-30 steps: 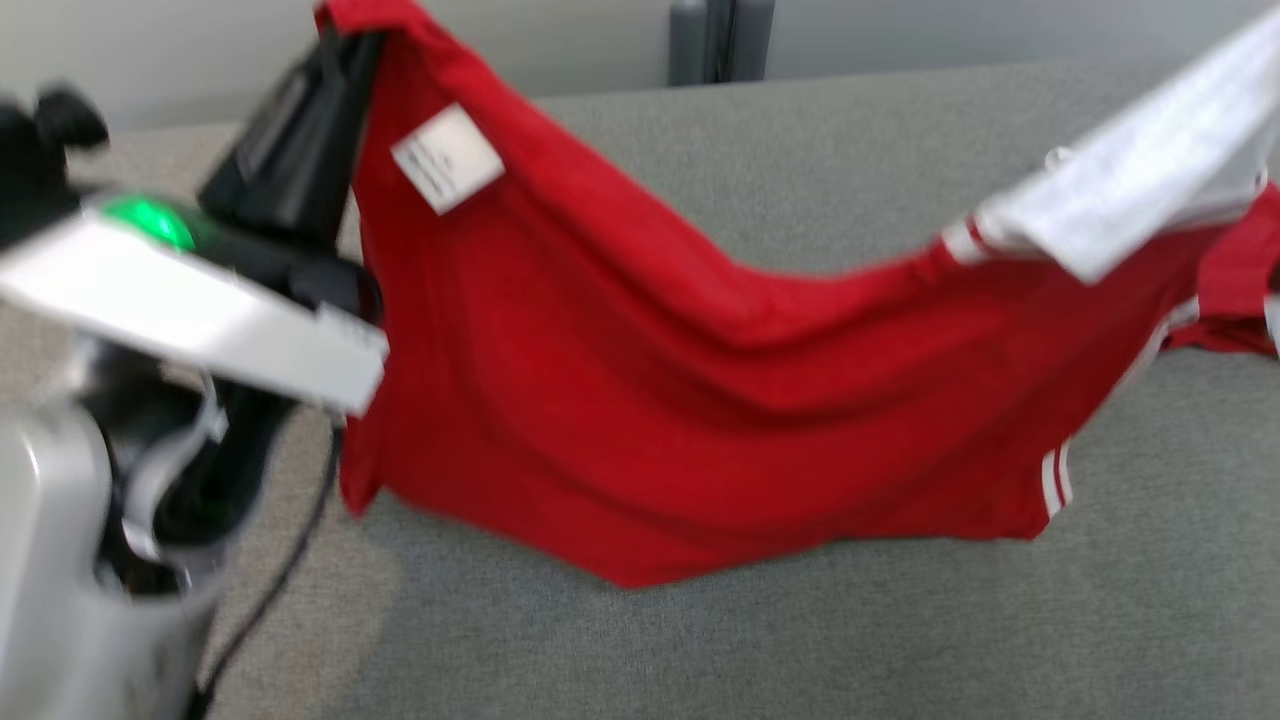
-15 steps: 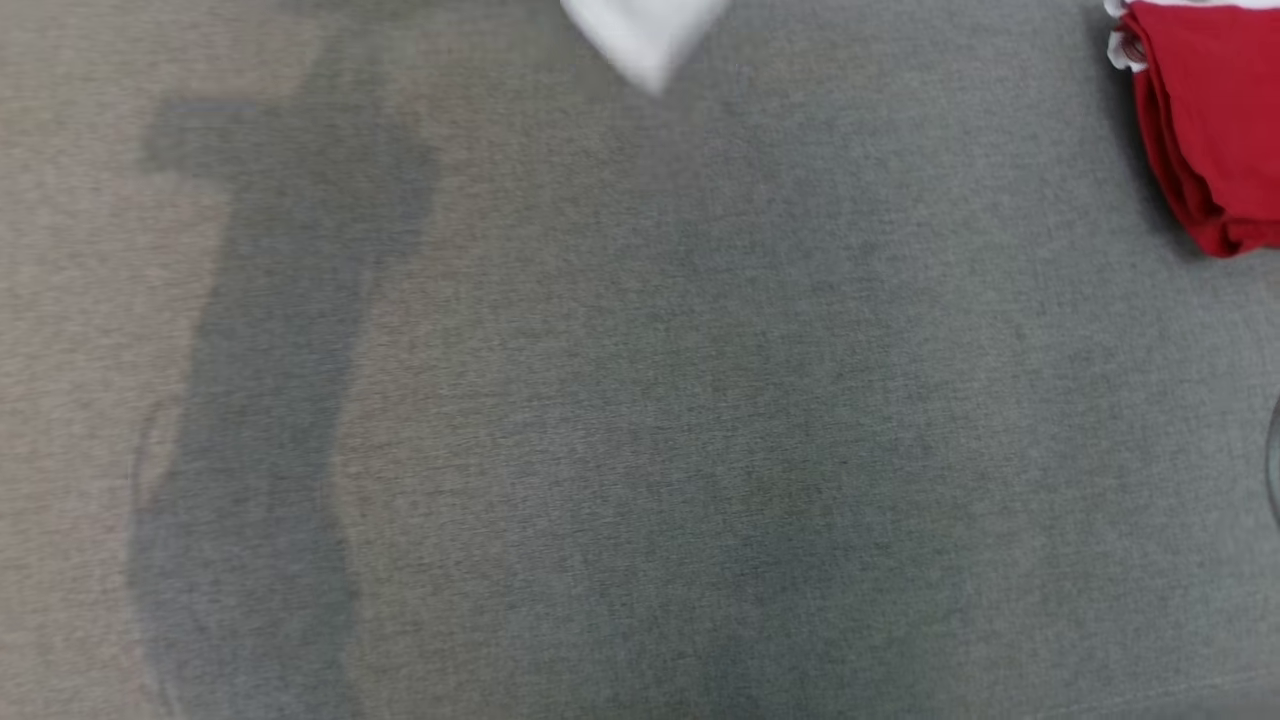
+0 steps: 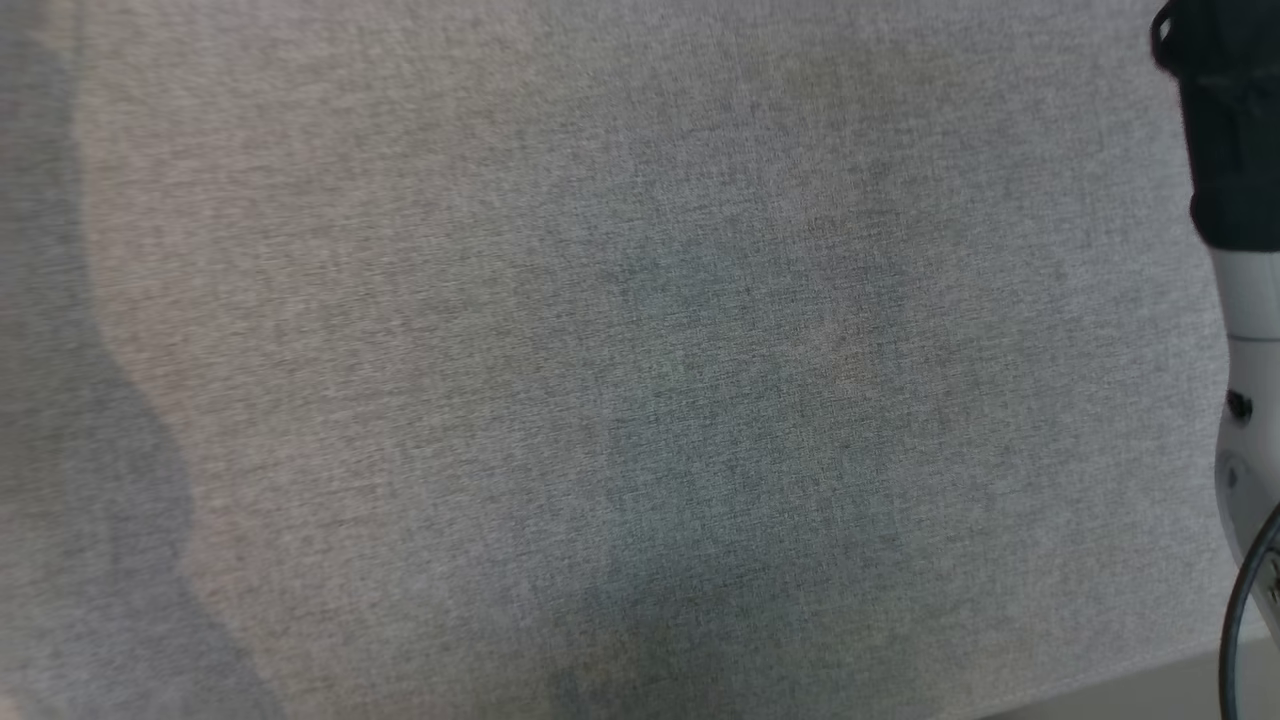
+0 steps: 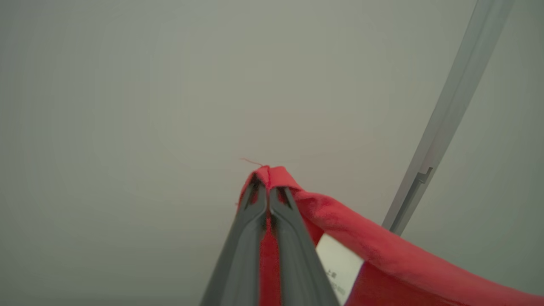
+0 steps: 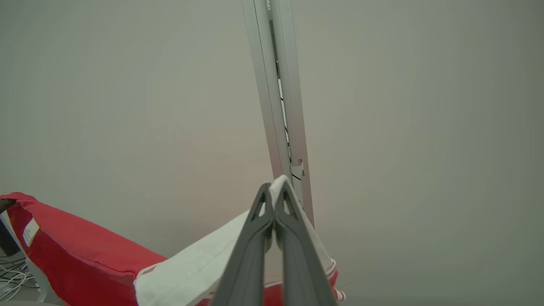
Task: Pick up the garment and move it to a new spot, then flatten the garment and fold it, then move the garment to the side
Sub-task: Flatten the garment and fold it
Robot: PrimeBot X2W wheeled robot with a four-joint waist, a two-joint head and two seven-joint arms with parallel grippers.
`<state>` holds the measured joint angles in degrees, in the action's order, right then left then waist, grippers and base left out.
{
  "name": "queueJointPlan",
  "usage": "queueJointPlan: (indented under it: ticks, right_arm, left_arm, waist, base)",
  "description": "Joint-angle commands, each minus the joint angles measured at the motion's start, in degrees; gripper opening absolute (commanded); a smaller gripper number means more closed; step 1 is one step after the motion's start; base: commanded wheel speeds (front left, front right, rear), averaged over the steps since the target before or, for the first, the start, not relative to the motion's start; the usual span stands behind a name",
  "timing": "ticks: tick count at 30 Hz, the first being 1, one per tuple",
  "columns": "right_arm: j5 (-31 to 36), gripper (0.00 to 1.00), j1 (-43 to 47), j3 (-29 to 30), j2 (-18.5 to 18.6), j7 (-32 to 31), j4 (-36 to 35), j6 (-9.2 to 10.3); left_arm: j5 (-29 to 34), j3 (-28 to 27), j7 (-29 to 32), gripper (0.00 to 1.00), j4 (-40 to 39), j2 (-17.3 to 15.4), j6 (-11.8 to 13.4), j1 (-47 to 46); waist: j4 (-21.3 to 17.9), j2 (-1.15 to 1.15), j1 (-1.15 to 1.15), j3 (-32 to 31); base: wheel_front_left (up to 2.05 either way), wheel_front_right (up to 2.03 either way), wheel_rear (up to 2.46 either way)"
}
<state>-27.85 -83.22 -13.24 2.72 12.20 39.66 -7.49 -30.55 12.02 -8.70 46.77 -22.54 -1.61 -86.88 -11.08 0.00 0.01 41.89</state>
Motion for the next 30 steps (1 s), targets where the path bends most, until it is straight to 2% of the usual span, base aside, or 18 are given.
queueJointPlan:
  ticks: [1,8,11,13,19,22,30]
  right_arm:
    - [-0.3,0.00,0.2,-0.1,0.4,0.6,-0.1,-0.01]
    - [-2.6,0.00,4.3,-3.1,1.5,2.1,-2.8,-0.01]
    - [-3.5,0.00,7.0,-4.8,2.7,2.4,-4.8,-0.01]
    - [-4.2,0.00,9.2,-5.7,3.7,2.4,-6.1,-0.01]
    - [-6.2,0.00,18.3,-7.1,7.7,1.5,-10.7,-0.01]
    - [-7.0,0.00,24.0,-6.8,9.7,1.2,-13.5,-0.01]
    - [-8.2,0.00,40.2,-3.4,12.2,-0.4,-22.0,-0.01]
  left_arm:
    - [-0.1,-0.1,-0.5,0.00,0.0,-0.4,-0.7,-0.2]
    - [-1.4,0.2,-2.1,0.00,2.2,-0.2,-3.1,-1.8]
    - [-2.9,0.0,1.6,0.00,6.1,0.7,-2.9,-1.7]
    - [-2.9,0.8,1.3,0.00,6.1,1.2,-3.6,-0.2]
    - [-7.6,-1.4,0.2,0.00,4.6,2.4,-4.7,9.4]
    - [-10.1,-1.6,1.6,0.00,2.7,3.4,-5.2,16.0]
    - [-15.4,-0.4,5.9,0.00,-9.3,6.6,-5.6,35.6]
  waist:
    - [-0.9,0.00,-0.01,1.3]
    - [-0.9,0.00,-0.01,0.8]
    - [-0.5,0.00,-0.01,0.0]
    - [0.4,0.00,-0.01,-0.8]
    - [3.3,0.00,-0.01,-4.3]
    - [4.8,0.00,-0.01,-6.7]
    - [8.0,0.00,-0.01,-13.0]
  base:
    - [0.00,0.00,0.00]
    - [0.00,0.00,0.00]
    - [0.00,0.00,0.00]
    - [0.00,0.00,0.00]
    - [0.00,0.00,0.00]
    - [0.00,0.00,0.00]
    - [0.00,0.00,0.00]
